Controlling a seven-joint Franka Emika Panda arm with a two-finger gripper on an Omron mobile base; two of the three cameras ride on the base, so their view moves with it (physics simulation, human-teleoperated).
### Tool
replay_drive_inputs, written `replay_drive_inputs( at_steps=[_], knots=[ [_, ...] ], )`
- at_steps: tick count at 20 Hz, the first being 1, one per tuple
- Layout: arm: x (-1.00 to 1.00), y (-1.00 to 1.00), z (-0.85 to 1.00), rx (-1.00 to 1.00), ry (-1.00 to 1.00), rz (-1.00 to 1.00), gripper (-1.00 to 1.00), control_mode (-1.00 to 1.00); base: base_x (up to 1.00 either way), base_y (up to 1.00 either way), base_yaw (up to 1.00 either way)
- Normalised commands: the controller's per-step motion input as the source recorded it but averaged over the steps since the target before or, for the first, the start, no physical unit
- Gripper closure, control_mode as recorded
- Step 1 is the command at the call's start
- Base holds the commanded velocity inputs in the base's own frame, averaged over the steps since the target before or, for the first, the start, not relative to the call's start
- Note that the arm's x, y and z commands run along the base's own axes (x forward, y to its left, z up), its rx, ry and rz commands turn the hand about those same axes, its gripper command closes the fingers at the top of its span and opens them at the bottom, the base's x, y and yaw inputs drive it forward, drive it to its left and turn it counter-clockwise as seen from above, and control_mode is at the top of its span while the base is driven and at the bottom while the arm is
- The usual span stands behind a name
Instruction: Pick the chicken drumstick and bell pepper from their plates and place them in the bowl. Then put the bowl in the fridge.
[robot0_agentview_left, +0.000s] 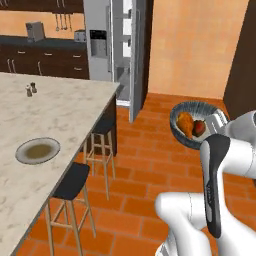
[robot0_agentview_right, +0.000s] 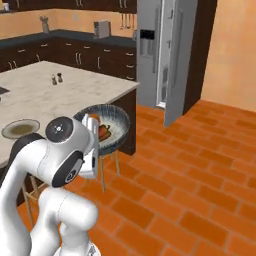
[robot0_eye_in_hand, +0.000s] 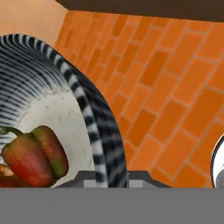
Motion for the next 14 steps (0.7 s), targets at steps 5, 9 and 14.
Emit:
replay_drive_inputs(
  at_steps=[5,9,14],
  knots=[
    [0.00,0.00,0.00,0.00,0.00,0.00,1.00,1.00,-1.00,0.75,-0.46],
    [0.00,0.00,0.00,0.00,0.00,0.00,1.00,1.00,-1.00,0.32,-0.23],
    [0.00,0.00,0.00,0.00,0.00,0.00,1.00,1.00,-1.00,0.00,-0.01]
  ],
)
